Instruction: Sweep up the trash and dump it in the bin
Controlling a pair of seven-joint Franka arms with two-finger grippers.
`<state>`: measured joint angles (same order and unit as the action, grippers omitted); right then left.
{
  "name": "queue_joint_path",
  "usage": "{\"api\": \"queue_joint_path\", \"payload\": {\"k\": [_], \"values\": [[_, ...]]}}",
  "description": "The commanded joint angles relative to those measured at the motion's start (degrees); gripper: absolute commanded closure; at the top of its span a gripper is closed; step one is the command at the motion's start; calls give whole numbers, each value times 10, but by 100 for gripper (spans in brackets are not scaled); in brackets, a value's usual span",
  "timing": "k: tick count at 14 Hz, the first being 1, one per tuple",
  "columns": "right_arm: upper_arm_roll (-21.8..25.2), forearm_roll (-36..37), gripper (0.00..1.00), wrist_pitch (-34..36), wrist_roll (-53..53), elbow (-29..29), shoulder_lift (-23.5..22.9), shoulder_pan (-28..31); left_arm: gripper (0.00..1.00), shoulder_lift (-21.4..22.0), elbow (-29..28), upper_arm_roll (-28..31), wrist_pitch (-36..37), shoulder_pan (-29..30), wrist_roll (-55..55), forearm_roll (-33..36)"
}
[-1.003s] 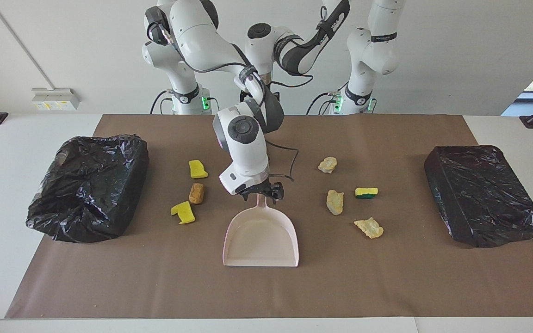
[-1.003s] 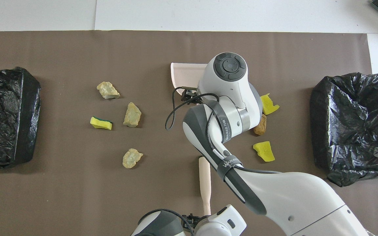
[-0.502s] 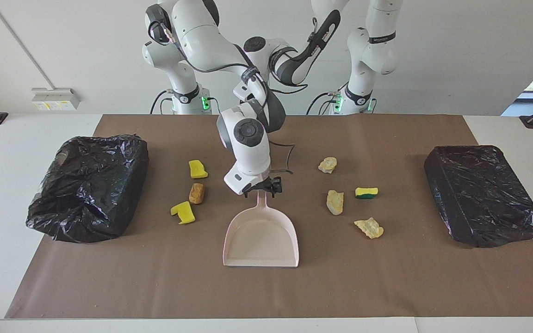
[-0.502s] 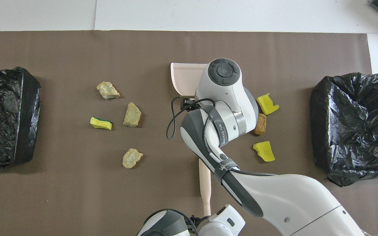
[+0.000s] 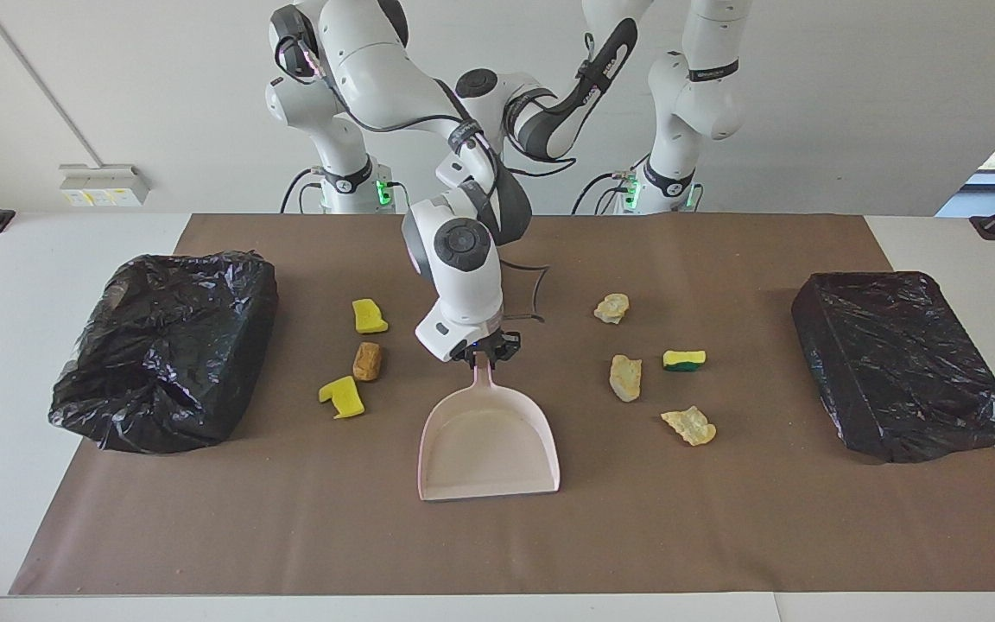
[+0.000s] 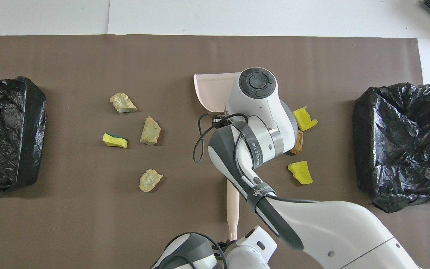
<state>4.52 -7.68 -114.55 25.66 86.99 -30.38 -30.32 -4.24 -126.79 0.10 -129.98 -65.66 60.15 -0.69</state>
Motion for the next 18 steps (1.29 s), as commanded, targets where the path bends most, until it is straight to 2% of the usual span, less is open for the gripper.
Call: {"api": "queue_joint_path", "payload": {"k": [1, 3, 6, 9, 11, 13, 16, 18], "values": [[-3, 0, 100, 13, -49, 2, 14, 17, 100, 12, 6, 6, 12, 19, -6, 14], [3, 7, 100, 34, -100, 3, 30, 23, 100, 34, 8, 9, 58, 38, -34, 14], [4, 11, 100, 73, -325, 13, 72, 58, 100, 57, 14, 10, 115, 94, -73, 32], [4, 27, 100, 99, -457, 40, 122, 95, 100, 77, 15, 10, 142, 171, -131, 51], [5, 46, 100, 105, -551, 76, 154, 99, 100, 93, 15, 9, 172, 237, -191, 53], [3, 86, 100, 102, -591, 116, 181, 94, 100, 107, 15, 10, 208, 287, -237, 53], [-3, 85, 100, 81, -670, 199, 225, 89, 100, 138, 10, 10, 266, 344, -232, 53], [-3, 82, 100, 82, -712, 229, 233, 69, 100, 155, -7, 10, 298, 364, -210, 66]]}}
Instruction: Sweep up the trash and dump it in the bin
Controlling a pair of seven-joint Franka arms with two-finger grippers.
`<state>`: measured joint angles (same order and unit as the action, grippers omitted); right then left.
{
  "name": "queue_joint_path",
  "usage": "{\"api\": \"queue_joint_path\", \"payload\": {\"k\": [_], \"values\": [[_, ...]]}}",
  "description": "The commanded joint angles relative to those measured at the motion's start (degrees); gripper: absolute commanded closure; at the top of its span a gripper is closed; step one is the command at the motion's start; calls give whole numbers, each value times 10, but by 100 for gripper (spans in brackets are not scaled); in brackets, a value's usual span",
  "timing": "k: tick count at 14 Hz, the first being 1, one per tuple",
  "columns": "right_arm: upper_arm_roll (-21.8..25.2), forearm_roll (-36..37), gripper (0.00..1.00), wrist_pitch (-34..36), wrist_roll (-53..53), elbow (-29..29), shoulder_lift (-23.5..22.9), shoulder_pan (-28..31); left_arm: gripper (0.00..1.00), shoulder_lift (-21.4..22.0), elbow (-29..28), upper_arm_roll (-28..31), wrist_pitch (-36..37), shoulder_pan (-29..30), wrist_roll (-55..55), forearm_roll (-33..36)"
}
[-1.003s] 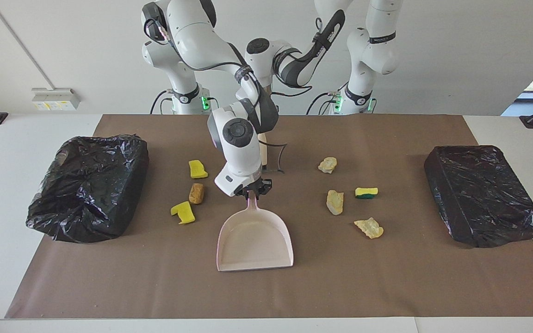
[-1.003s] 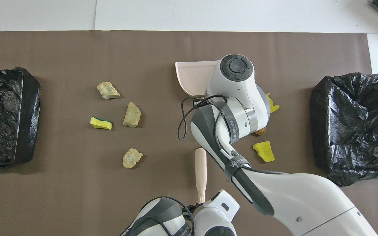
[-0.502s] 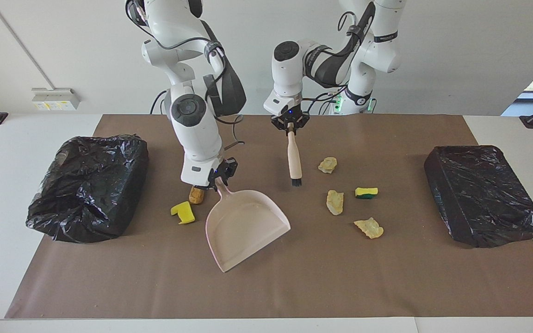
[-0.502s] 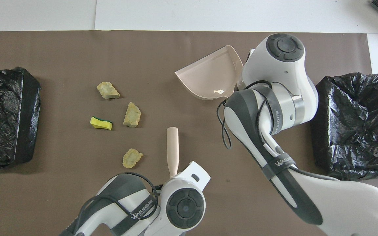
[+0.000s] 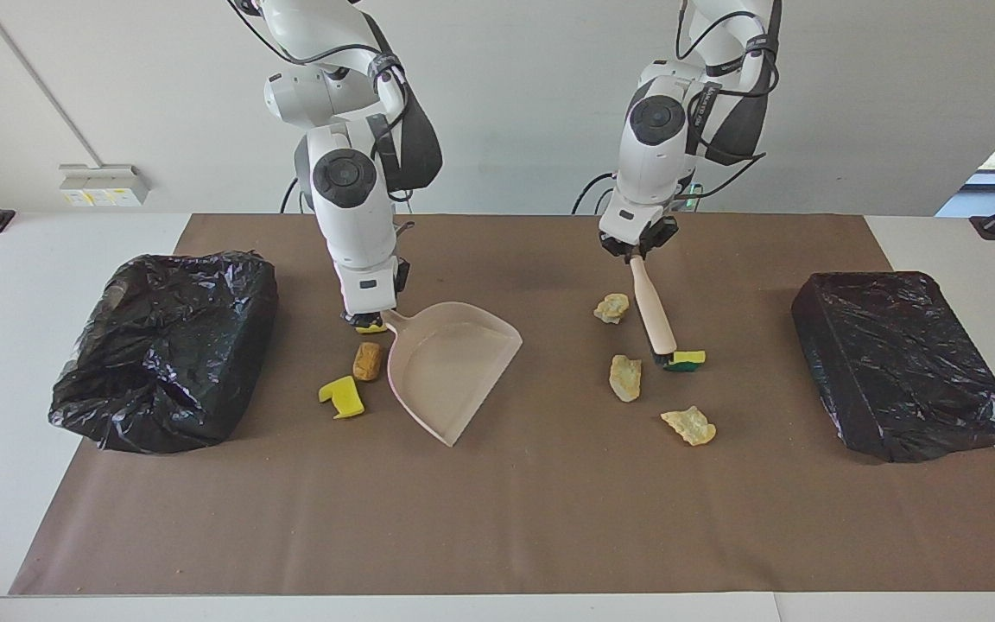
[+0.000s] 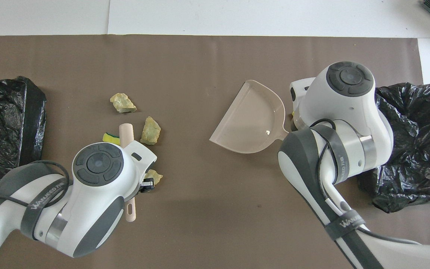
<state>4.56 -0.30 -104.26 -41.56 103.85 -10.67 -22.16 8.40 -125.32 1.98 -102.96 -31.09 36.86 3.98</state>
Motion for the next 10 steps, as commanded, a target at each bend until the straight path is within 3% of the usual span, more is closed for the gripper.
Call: {"api": "queue_joint_path", "payload": {"k": [1, 5, 7, 10], "values": [[-3, 8, 100, -25, -36, 71, 36, -26, 100, 39, -37, -10, 24, 27, 55, 26], [-4, 6, 100, -70, -30, 75, 12, -65, 100, 109, -140, -11, -21, 47, 141, 28], [-4, 6, 100, -83, 26, 82, 6, -80, 100, 142, -189, -15, -52, 38, 213, 28], [-4, 6, 100, -142, 78, 111, -8, -115, 100, 119, -201, -17, -77, -33, 272, 13]]}}
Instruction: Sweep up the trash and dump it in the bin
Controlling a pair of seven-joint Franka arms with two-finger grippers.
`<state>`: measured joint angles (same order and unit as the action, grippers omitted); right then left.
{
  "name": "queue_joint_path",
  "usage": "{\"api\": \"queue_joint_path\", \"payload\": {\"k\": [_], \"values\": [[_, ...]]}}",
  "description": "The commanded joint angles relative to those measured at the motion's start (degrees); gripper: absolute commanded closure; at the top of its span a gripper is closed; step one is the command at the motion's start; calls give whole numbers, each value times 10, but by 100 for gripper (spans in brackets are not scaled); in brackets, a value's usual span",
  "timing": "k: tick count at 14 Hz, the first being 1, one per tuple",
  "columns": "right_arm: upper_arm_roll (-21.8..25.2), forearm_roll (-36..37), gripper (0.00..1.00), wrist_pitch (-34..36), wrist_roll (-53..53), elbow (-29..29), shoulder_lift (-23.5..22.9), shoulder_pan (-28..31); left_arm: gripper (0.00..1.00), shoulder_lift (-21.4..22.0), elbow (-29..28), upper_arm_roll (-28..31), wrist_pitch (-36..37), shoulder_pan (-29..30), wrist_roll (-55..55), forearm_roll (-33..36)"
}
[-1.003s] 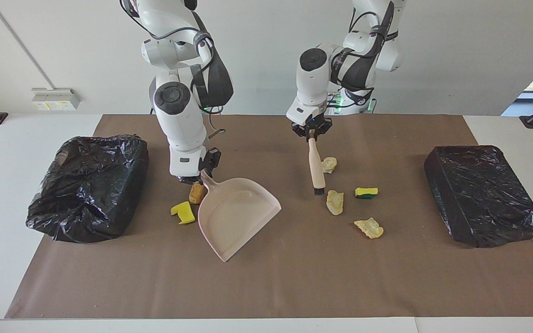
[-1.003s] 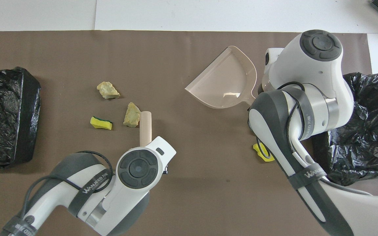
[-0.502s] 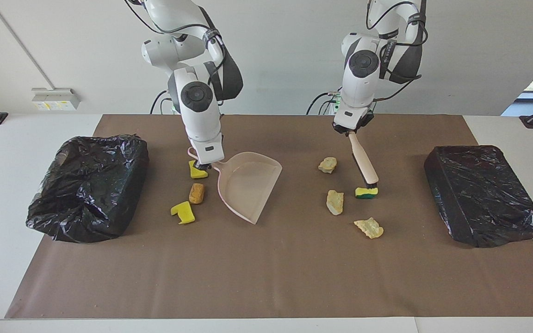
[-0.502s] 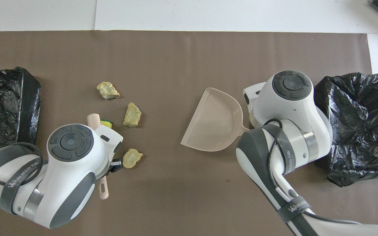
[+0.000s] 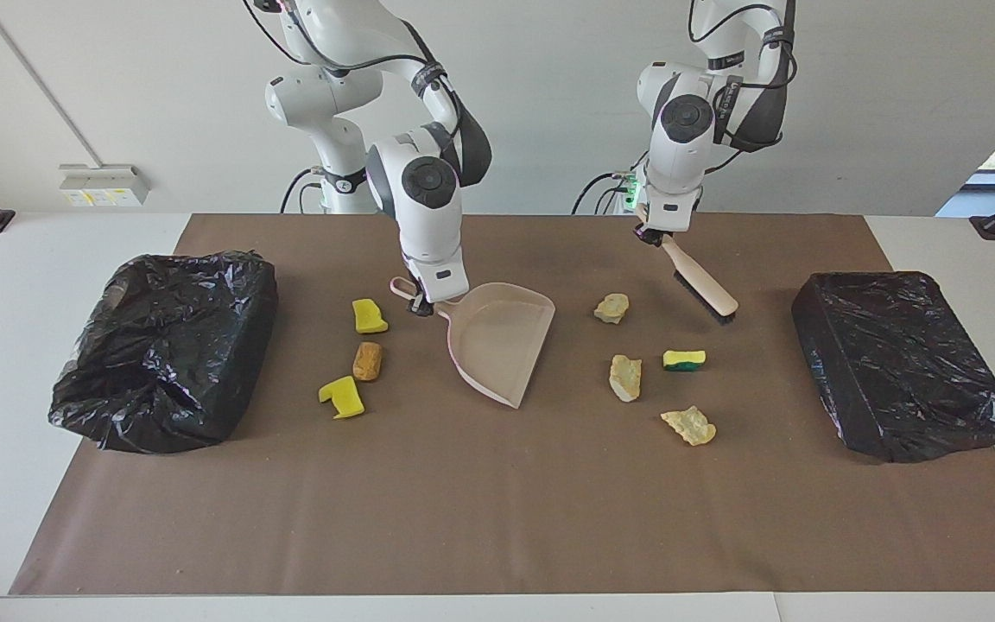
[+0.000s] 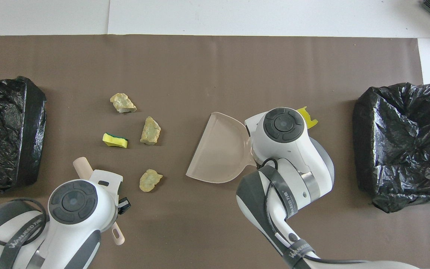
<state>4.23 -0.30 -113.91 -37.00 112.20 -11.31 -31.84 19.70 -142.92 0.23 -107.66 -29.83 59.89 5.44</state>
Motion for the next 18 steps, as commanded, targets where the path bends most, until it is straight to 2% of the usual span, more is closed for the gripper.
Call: {"api": "queue_joint_path", "payload": {"k": [1, 2, 3, 5, 7, 10, 13, 15, 18], "values": [[-1, 6, 100, -60, 52, 37, -1, -23, 100, -4, -24, 0, -41, -46, 41, -37], [-1, 6, 100, -61, 54, 37, -1, -24, 100, -10, -23, 0, -62, -49, 38, -86], [-1, 6, 100, -60, 54, 38, -1, -24, 100, -21, -21, 0, -86, -52, 44, -107], [-1, 6, 100, -55, 49, 42, -1, -24, 100, -60, -20, 0, -115, -84, 58, -117], [-1, 10, 100, -53, 46, 42, -1, -24, 100, -87, -8, 0, -178, -85, 62, -143], [-1, 10, 100, -52, 47, 42, -1, -24, 100, -136, 55, 1, -200, -81, 34, -168], [0, 10, 100, -48, 48, 41, -1, -24, 100, -150, 70, 2, -225, -78, -81, -177], [0, 23, 100, -9, 54, 30, -1, -24, 100, -148, 69, 2, -223, -80, -201, -177], [-2, 49, 100, 50, 131, 23, 9, -28, 100, -143, 65, 0, -217, -93, -386, -177]]}}
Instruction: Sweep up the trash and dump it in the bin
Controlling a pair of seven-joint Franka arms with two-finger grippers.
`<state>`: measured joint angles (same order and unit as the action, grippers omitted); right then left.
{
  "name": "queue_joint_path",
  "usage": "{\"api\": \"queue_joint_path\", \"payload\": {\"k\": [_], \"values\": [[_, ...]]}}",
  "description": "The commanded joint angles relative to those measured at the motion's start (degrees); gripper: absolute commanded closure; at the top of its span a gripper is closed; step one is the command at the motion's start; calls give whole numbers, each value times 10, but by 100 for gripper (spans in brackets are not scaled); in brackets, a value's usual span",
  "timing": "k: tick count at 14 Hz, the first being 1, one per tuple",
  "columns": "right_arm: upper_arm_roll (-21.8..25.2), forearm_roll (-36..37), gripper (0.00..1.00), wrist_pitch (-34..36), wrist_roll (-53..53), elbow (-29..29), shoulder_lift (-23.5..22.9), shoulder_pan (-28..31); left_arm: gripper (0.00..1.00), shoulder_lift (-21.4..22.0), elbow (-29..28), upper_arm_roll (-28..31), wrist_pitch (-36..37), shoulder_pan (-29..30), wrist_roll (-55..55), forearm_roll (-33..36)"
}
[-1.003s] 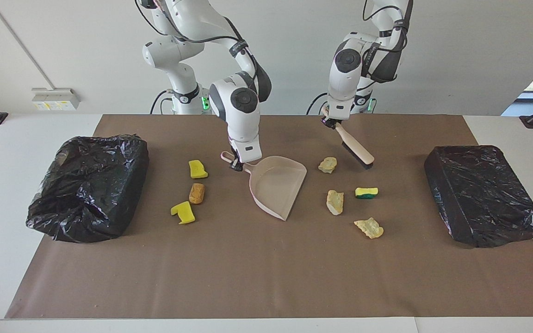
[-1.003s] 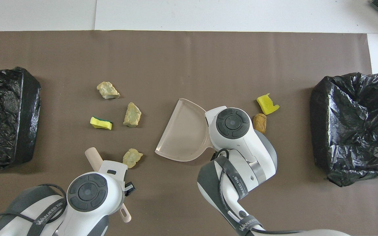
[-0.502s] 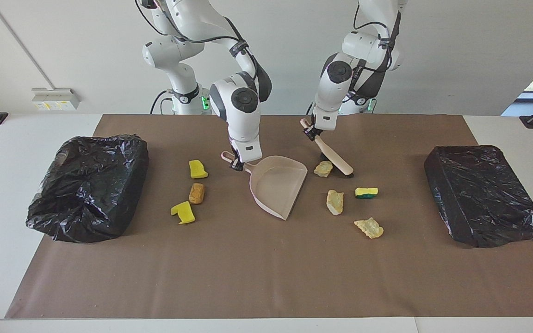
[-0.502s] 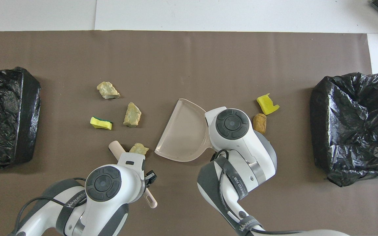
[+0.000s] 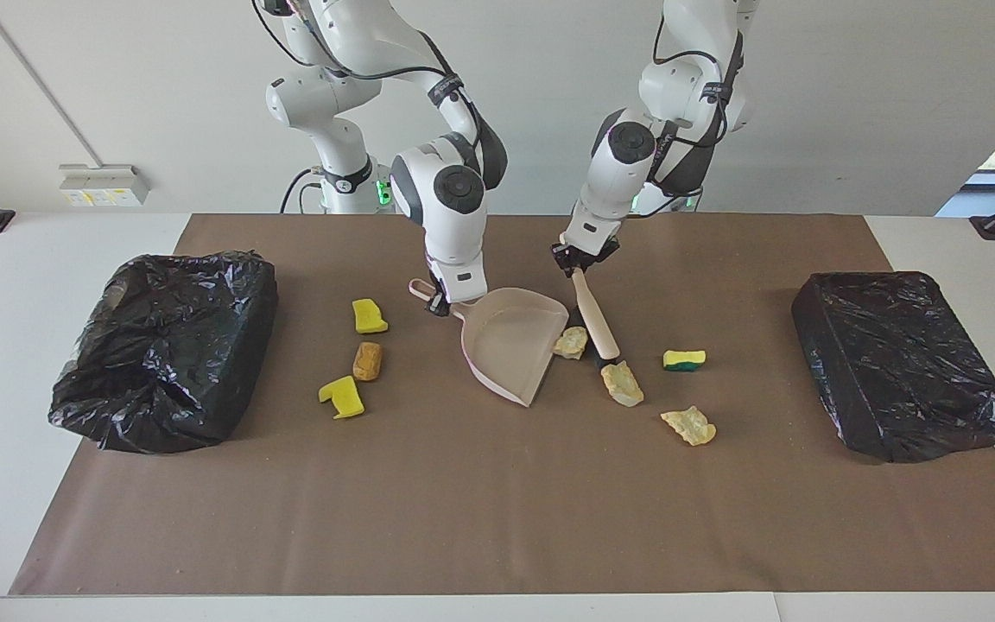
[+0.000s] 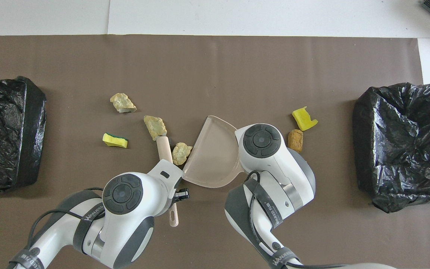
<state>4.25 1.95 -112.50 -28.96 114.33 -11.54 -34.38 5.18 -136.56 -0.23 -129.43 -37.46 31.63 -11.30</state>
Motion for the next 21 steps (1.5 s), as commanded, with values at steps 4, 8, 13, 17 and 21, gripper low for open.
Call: {"api": "queue_joint_path", "payload": {"k": [4, 8, 13, 17, 21], "values": [[-1, 27, 100, 76, 65, -32, 9, -2, 100, 2, 12, 5, 1, -51, -212, -5], [-2, 24, 100, 62, 65, -26, 9, -2, 100, -14, 44, -1, -5, -63, -214, -10], [-2, 22, 100, 61, 64, -27, 8, -2, 100, -30, 100, -1, 7, -64, -245, -16], [-2, 18, 100, 48, 64, -21, 9, -1, 100, -23, 143, 6, 85, -48, -288, -17], [-2, 16, 100, 40, 49, -15, 10, 1, 100, -27, 175, 8, 145, 53, -287, -13]]}}
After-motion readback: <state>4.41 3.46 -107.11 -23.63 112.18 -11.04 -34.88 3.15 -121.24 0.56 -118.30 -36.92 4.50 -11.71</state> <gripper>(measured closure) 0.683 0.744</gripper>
